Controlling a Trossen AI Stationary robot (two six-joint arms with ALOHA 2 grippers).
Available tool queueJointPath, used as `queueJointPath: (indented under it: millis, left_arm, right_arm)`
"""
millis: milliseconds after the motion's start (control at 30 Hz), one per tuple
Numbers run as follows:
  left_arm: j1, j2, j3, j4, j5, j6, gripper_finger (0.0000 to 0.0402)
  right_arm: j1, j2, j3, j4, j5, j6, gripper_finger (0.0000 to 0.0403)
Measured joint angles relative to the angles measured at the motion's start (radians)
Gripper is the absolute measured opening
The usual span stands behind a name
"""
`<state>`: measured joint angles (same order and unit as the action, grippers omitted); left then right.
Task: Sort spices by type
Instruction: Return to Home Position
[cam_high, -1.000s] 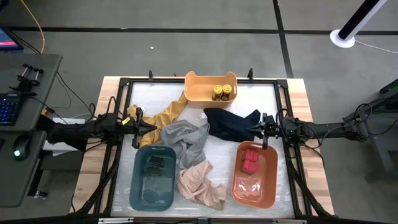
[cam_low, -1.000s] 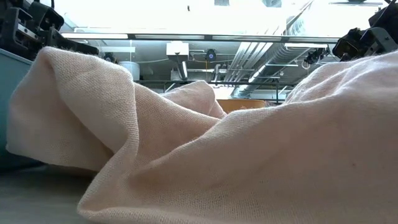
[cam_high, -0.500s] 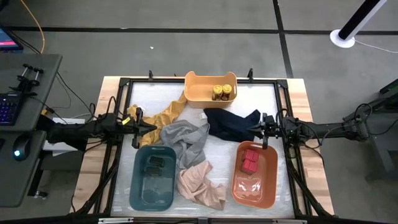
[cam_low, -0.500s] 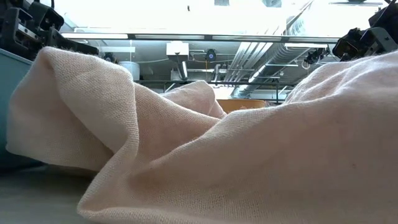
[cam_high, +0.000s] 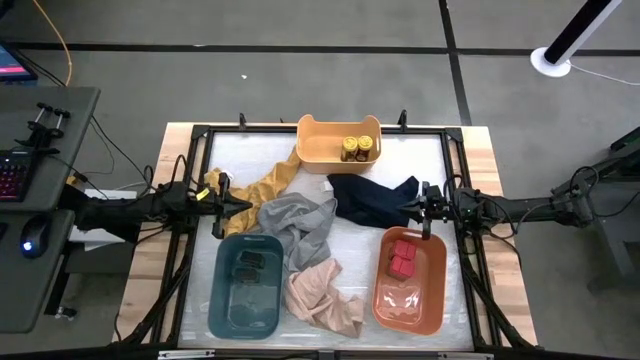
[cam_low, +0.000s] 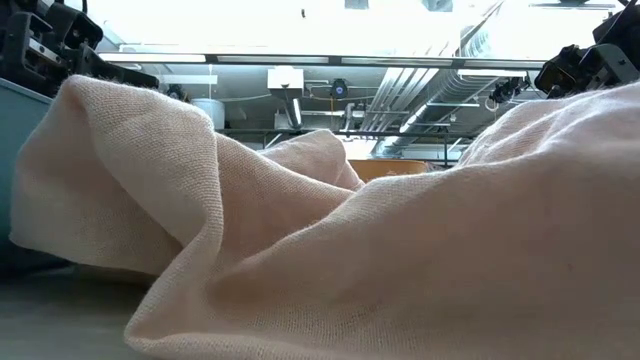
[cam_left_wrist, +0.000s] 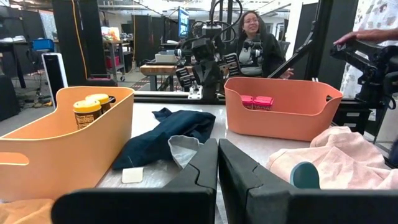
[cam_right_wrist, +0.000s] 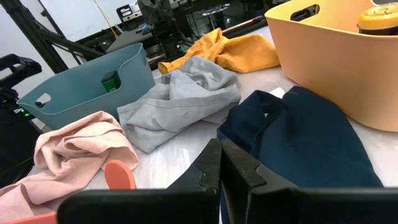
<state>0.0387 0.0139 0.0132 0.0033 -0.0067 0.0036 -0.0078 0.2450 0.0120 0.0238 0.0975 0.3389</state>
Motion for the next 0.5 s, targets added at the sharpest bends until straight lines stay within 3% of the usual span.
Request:
queueJointPath:
  millis: [200, 367, 500]
  left_arm:
    - [0.0, 0.0, 0.0, 0.0, 0.0, 0.0, 0.0]
    - [0.0, 0.0, 0.0, 0.0, 0.0, 0.0, 0.0]
    - [0.0, 0.0, 0.0, 0.0, -0.001, 0.0, 0.0]
  right_arm:
    - [0.002, -0.1, 0.0, -0.016, -0.099, -0.161, 0.0]
    - [0.002, -0.23, 0.001, -0.017, -0.103, -0.46, 0.0]
    - [0.001, -0.241, 0.002, -0.021, -0.106, -0.537, 0.0]
